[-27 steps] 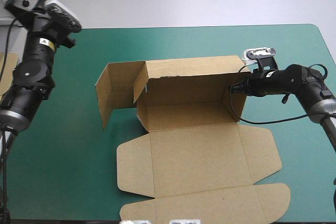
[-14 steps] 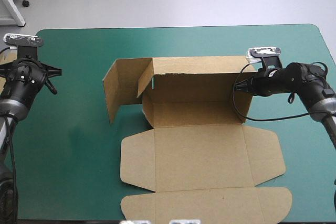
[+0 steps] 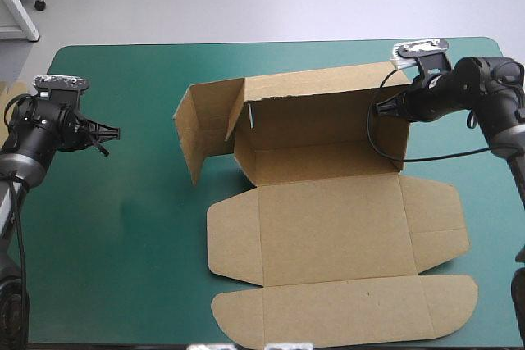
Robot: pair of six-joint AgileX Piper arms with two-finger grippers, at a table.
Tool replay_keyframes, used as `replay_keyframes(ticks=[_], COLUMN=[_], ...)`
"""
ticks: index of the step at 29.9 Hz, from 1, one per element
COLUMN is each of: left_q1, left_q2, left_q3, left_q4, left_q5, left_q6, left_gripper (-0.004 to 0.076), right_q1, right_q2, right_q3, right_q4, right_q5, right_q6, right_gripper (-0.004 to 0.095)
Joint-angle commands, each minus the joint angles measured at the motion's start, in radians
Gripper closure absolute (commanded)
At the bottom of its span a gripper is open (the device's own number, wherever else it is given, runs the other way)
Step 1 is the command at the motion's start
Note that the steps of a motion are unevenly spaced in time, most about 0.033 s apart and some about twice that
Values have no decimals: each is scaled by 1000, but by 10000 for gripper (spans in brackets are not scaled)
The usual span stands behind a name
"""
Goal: Fold the box
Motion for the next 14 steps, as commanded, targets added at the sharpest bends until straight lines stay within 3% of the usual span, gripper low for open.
replay_keyframes(ticks=[1,6,14], left_q1=[-2,-2,-2], left_q2=[-34,-34,-34], left_q3=[-30,-30,-30], left_q4=[-26,-53,-53], left_q5=[7,53,78], left_q6=[34,74,83], left_gripper=[645,645,645], right_q1=[-11,-11,-11], right_q2=[29,146,270], right_q3=[-142,-298,-400], right_q4=[9,18,39], right_q5=[64,218,218], right_q6=[16,35,69], right_gripper=[938,938,938])
